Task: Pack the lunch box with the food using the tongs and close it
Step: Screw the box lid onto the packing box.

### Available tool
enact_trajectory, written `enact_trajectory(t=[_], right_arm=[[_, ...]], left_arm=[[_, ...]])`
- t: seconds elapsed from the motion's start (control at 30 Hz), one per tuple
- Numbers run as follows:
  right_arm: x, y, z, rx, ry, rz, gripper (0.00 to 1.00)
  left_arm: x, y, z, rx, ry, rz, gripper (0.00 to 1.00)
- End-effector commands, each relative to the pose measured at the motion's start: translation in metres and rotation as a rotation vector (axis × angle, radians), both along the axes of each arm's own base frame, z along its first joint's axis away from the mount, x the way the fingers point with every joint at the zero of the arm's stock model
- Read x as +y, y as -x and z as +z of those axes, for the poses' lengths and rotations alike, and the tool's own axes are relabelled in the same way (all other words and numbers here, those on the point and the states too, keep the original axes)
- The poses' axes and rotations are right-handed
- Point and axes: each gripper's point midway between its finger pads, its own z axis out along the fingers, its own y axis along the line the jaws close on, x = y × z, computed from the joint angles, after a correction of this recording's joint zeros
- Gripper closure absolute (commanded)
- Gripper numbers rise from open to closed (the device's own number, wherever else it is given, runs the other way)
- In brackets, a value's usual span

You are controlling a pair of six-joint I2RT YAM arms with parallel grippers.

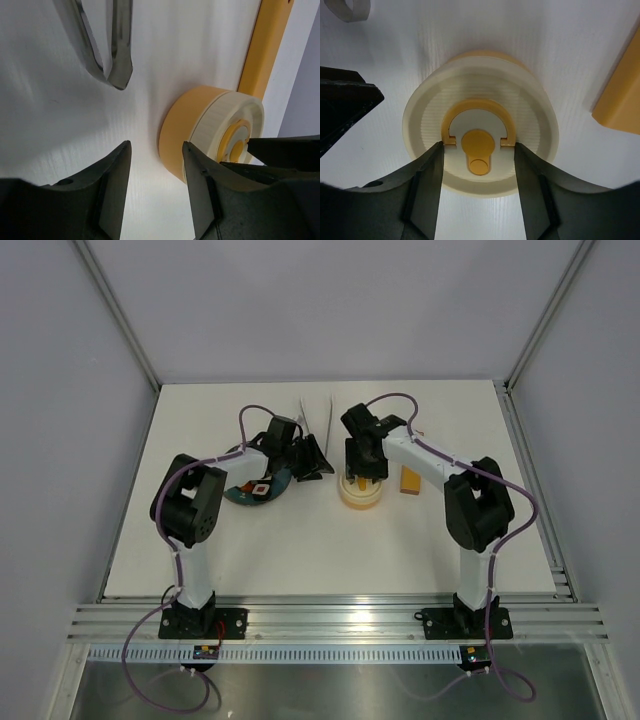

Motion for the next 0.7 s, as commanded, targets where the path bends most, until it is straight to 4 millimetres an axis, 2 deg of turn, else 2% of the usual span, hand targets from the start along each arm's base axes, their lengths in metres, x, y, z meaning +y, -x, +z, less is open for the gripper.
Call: enact_trajectory(t=[0.0,0.1,0.13,0.17,0.2,0.23,0.3,0.33,0.4,0.47,0.57,0.63,0.67], right_arm=[[0.002,0.002,0.005,-0.038,-0.069,-0.113,0.87],[0.006,0.0,0.016,-0.083,-0.149,-0.198,0.94],[0.005,0.005,0.011,-0.074,-0.168,-0.249,0.95],[0.008,0.001,0.021,-0.109,-0.21,-0.274,0.95],[0.004,0.0,0.023,-0.124,-0.224,-0.348,0.96],[0.002,0.006,0.018,-0.115,-0.227,-0.367,0.96],[-0.001,0.003,0.028,-0.149,-0.254,-0.422,0.94],[-0.002,0.006,0.028,-0.15,-0.251,-0.421,0.88],[-0.004,0.007,0.036,-0.161,-0.246,-0.409,0.78],[-0.009,0.009,0.047,-0.166,-0.214,-0.37,0.71],[-0.027,0.006,0.065,-0.223,-0.139,-0.35,0.68],[-0.037,0.002,0.072,-0.237,-0.104,-0.327,0.68],[-0.044,-0.003,0.069,-0.227,-0.089,-0.338,0.69]], left_arm=[[-0.007,-0.012,0.014,-0.058,0.064,0.007,0.52],[-0.005,-0.009,0.01,-0.054,0.059,0.01,0.53],[-0.005,-0.008,0.012,-0.059,0.062,0.009,0.53],[-0.005,-0.008,0.013,-0.061,0.064,0.01,0.53],[-0.005,-0.007,0.012,-0.059,0.064,0.01,0.54],[-0.004,-0.006,0.014,-0.064,0.062,0.011,0.55],[0.0,-0.003,0.011,-0.066,0.044,0.02,0.55],[0.002,-0.003,0.02,-0.091,0.04,0.019,0.55],[0.008,0.0,0.024,-0.104,0.01,0.025,0.55],[0.015,0.0,0.038,-0.154,-0.024,0.027,0.55],[0.022,0.005,0.053,-0.202,-0.069,0.017,0.54],[0.021,0.006,0.059,-0.218,-0.086,-0.003,0.53],[0.02,0.005,0.058,-0.211,-0.091,-0.012,0.53]])
